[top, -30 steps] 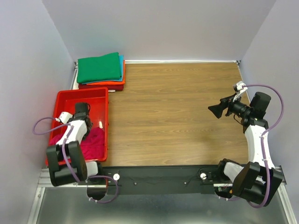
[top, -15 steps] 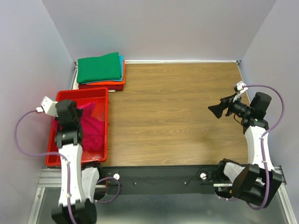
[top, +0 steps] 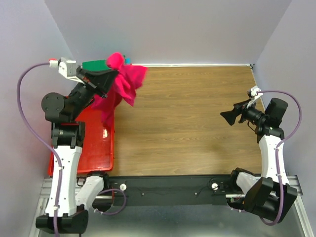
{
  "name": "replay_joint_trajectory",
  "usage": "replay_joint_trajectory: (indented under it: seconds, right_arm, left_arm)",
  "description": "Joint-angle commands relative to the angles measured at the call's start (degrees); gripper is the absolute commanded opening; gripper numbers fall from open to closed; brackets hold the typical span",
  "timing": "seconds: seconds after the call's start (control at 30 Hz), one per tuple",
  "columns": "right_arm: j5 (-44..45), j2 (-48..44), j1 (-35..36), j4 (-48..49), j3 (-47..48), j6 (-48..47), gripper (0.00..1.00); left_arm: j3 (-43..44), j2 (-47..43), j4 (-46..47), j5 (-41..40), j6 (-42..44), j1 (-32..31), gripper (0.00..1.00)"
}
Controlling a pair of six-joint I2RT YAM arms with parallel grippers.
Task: Fold and stack the t-shirts
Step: Move the tshirt to the center of the board
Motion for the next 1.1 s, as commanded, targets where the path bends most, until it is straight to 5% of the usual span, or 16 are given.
replay_joint_trajectory:
  seconds: [0.0,0.4,0.5,0.67,0.73,0.77,0.8,0.97,1.07]
  right_arm:
    - [0.9,-1.0,-0.2,-0.7,-0.3,0.2,1.0]
    - [4.5,-2.1,-0.2,-0.6,-0.2,0.0,1.0]
    - [8.2,-2.3,-0.2,-0.6,-0.1,0.2,1.0]
    - [13.7,-2.0,-0.2,-0.6,0.3,0.3,1.0]
    - [13.6,-1.5,-0.2,-0.6,0.3,0.4,1.0]
    - [12.8,-1.4,-0.2,-0.7,0.1,0.1,1.0]
    - [11.8,-1.3,-0.2,-0.9,0.0,-0.2,1.0]
    - [3.8,2.4,-0.3,-8.9,1.9,-7.9,1.0]
    - [-1.0,5.3,-0.1,-15.2,3.6,-12.9,1.0]
  left_arm:
    - [10.5,2.7,11.5,12.5,1.6,-9.8,0.0]
    - [27.1,17.7,13.5,10.4,3.9,-30.7,0.0]
    - [23.2,18.3,13.6,8.6,5.6,-33.6,0.0]
    - [4.9,18.3,15.6,3.9,7.2,-34.3,0.0]
    - [-1.7,20.2,17.3,0.5,7.1,-34.2,0.22]
    - [-7.2,21.2,17.3,-2.5,7.4,-34.2,0.62]
    - [-9.5,23.0,16.7,-5.0,9.1,-34.1,0.89]
    - [-14.0,21.5,11.5,-20.0,17.1,-32.5,0.9]
    - [-9.2,20.2,4.9,-21.0,25.2,-32.5,0.9]
